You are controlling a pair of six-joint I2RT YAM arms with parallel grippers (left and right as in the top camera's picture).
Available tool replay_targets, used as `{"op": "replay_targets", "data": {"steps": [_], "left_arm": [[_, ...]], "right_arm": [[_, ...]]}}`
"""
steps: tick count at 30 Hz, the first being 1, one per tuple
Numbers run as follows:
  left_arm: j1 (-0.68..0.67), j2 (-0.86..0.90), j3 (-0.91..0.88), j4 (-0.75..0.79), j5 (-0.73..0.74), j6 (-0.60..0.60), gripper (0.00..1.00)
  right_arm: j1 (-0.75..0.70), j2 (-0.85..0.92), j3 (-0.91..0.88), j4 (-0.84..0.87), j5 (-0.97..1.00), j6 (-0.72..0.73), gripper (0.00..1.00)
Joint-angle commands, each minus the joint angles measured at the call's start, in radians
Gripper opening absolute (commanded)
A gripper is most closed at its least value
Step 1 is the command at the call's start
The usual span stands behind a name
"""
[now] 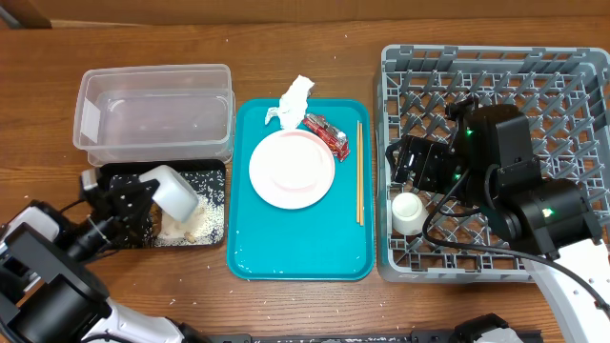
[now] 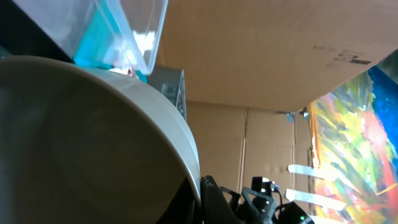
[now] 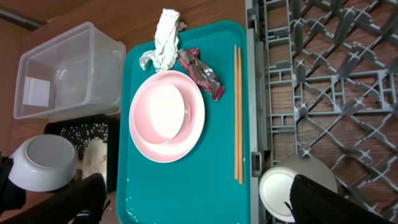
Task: Sort waste into correct bins and load items into the dishwasher
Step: 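Tip the grey bowl over the black tray to dump the rice, then set the empty grey bowl back on the teal tray with left gripper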
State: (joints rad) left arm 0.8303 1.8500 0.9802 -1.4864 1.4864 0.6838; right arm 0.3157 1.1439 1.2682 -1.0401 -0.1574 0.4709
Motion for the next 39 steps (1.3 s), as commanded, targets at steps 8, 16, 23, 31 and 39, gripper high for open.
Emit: {"op": "replay_targets", "data": {"steps": [8, 16, 23, 31, 39], "left_arm": [[-0.079, -0.069, 0.124, -0.205, -0.068, 0.380, 0.04], [-0.249, -0.208, 0.261, -0.198, -0.172, 0.359, 0.04], [-0.560, -0.343, 0.403, 0.175, -0.641, -0.430, 0.04], [-1.057, -0.471, 0.411, 0.330, -1.263, -0.912, 0.04], [-1.342, -0.417, 0.323, 0.401, -1.434, -1.097, 0.04]], "right_arm": [[0.006, -0.001, 0.012, 0.014, -0.002, 0.001, 0.97], [0.006, -0.001, 0.012, 0.021, -0.024, 0.001, 0.97], [0.006, -0.001, 0.012, 0.024, -0.024, 0.001, 0.97], [0.006, -0.001, 0.012, 0.024, -0.024, 0.001, 0.97], [0.006, -0.001, 0.012, 0.018, -0.024, 0.001, 0.98]]}}
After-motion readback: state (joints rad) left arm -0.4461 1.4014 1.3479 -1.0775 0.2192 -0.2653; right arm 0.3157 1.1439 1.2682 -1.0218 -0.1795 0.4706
